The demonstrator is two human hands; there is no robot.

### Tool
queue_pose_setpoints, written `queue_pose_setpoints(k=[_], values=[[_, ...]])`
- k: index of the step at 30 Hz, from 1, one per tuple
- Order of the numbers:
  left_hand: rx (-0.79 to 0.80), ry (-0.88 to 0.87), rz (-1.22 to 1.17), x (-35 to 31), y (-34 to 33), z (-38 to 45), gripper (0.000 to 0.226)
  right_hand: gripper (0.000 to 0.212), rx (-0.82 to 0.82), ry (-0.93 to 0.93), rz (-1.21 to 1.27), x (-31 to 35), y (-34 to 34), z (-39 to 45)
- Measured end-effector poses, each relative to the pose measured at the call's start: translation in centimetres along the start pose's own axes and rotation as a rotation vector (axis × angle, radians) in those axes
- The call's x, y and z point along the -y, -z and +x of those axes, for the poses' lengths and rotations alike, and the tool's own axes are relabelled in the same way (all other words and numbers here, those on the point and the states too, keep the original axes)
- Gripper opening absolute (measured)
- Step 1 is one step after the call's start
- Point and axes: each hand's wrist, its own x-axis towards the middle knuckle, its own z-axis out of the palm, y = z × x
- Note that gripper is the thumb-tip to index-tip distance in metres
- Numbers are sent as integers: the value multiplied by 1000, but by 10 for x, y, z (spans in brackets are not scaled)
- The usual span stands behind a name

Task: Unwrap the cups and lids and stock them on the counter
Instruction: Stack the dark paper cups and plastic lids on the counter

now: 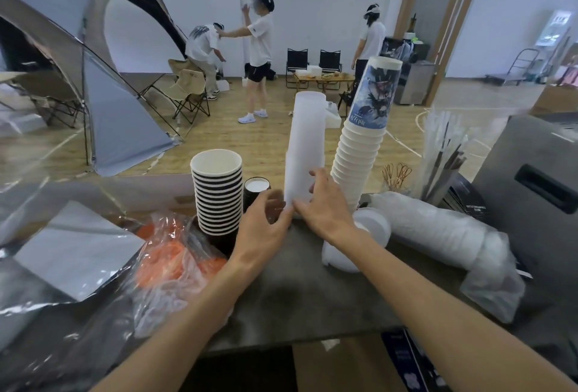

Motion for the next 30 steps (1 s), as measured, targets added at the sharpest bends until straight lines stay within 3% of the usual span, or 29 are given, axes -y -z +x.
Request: queue_pose_setpoints(k=[2,5,9,12,14,17,20,25,30], values=[[-114,-75,58,-2,24,-22,22,59,93,119,-38,16,1,-7],[-289,-98,123,2,66,-41,19,53,327,147,12,31,-12,-17],[-460,-104,228,1,108,-28,61,60,482,57,72,36,-58,-28],[-349,20,218,2,120,-4,97,68,520,-5,160,39,-90,-32],[-223,133,120,9,118,7,109,74,464,-38,213,40,-108,-31],[-100,167,58,28,107,15,98,76,391,-83,255,40,-125,-26],[-78,134,29,40,106,24,86,82,351,-109,335,41,-139,-21],[-40,82,-78,34,114,38,74,74,236,-71,458,39,-123,-17],[110,-62,-86,23,121,48,83,71,71,-50,548,31,-82,-18]])
